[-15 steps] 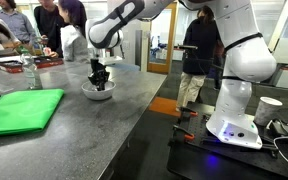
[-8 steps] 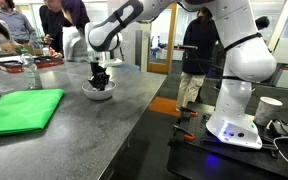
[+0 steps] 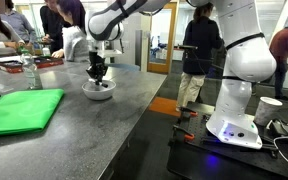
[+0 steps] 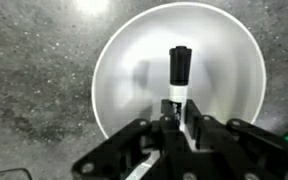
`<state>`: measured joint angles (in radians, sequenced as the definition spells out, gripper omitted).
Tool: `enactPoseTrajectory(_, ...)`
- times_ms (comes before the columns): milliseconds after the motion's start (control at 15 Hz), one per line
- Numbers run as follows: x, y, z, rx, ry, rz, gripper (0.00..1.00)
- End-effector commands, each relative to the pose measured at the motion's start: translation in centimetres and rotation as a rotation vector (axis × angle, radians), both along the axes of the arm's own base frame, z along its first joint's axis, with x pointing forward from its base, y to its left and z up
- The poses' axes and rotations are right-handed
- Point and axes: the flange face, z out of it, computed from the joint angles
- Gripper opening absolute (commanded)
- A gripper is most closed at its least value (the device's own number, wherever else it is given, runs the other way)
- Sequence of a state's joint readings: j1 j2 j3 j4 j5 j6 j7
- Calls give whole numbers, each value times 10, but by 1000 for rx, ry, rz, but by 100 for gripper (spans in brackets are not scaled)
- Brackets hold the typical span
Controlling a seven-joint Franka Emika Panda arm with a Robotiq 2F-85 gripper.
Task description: Remove the marker from the bowl and put it on the table
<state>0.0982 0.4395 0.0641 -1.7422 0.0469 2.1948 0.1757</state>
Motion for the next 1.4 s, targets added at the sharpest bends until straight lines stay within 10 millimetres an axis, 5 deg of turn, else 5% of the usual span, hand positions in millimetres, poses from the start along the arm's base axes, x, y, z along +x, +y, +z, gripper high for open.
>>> enactPoseTrajectory(0,-21,-15,42,24,17,44,5)
enactPoseTrajectory(133,-30,-35,65,11,-11,91,5)
enactPoseTrajectory(333,-35,-93,85,6,-59,109,5)
enactPoseTrajectory(600,-35,-185,76,15,-53,-39,5)
enactPoseTrajectory(800,-66,-230,56,38,-16,-124,5)
enactPoseTrajectory(1067,-100,-248,12,24,11,-208,5)
enactPoseTrajectory(1333,-104,-234,-23,2,-4,-192,5)
